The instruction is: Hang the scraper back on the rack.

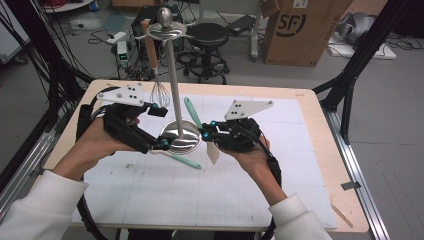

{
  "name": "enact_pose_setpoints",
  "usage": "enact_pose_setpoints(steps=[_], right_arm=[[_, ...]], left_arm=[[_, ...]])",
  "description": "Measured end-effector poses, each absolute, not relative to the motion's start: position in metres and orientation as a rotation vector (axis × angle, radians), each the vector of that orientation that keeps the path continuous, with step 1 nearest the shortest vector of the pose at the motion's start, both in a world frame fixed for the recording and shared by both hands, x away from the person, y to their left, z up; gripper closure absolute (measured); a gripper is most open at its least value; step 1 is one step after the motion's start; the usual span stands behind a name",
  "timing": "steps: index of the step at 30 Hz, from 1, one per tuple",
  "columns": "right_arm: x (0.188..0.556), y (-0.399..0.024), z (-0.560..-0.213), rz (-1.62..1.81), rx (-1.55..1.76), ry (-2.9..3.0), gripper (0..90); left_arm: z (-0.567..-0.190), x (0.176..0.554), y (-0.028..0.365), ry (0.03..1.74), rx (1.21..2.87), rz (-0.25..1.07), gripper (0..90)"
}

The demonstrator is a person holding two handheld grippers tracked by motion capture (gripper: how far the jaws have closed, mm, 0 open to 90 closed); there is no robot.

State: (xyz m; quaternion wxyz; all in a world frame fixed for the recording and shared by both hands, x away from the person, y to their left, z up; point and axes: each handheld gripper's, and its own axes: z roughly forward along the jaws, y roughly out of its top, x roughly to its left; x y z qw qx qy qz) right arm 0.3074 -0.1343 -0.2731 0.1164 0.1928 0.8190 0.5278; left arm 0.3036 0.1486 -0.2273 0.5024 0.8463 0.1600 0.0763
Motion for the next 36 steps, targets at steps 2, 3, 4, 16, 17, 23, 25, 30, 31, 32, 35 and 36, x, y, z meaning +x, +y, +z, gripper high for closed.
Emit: enact_pose_setpoints(steps=[2, 3, 4, 16, 17, 23, 25, 30, 31, 32, 35, 36], right_arm=[[0.308, -0.133, -0.274, 1.556, 0.566, 2.395, 80.8], [0.308, -0.132, -0.273, 1.552, 0.568, 2.390, 80.8], [0.308, -0.131, -0.273, 1.566, 0.568, 2.398, 80.8], [0.307, -0.129, -0.273, 1.575, 0.570, 2.388, 80.8], [0.307, -0.129, -0.272, 1.569, 0.565, 2.387, 80.7], [0.306, -0.126, -0.273, 1.577, 0.564, 2.386, 80.8], [0.306, -0.125, -0.272, 1.575, 0.558, 2.387, 80.7], [0.306, -0.124, -0.271, 1.584, 0.561, 2.384, 80.7], [0.306, -0.124, -0.271, 1.587, 0.555, 2.379, 80.7], [0.305, -0.124, -0.271, 1.586, 0.560, 2.379, 80.7], [0.305, -0.122, -0.270, 1.586, 0.561, 2.376, 80.7], [0.305, -0.122, -0.270, 1.584, 0.568, 2.375, 80.7]], left_arm=[[-0.228, 0.305, 0.144, 0.392, 2.049, 0.190, 16.9], [-0.228, 0.305, 0.143, 0.389, 2.055, 0.191, 17.3], [-0.228, 0.306, 0.141, 0.390, 2.051, 0.180, 17.7], [-0.221, 0.312, 0.131, 0.427, 2.026, 0.144, 27.2], [-0.221, 0.313, 0.130, 0.426, 2.024, 0.138, 27.9], [-0.221, 0.316, 0.125, 0.449, 2.022, 0.126, 34.7], [-0.220, 0.316, 0.123, 0.460, 2.021, 0.123, 37.2], [-0.219, 0.318, 0.121, 0.496, 2.014, 0.122, 47.3], [-0.219, 0.318, 0.121, 0.507, 2.011, 0.123, 47.9], [-0.218, 0.319, 0.120, 0.510, 2.004, 0.118, 51.0], [-0.218, 0.319, 0.119, 0.506, 2.001, 0.113, 54.5], [-0.218, 0.318, 0.118, 0.504, 2.004, 0.115, 56.1]])
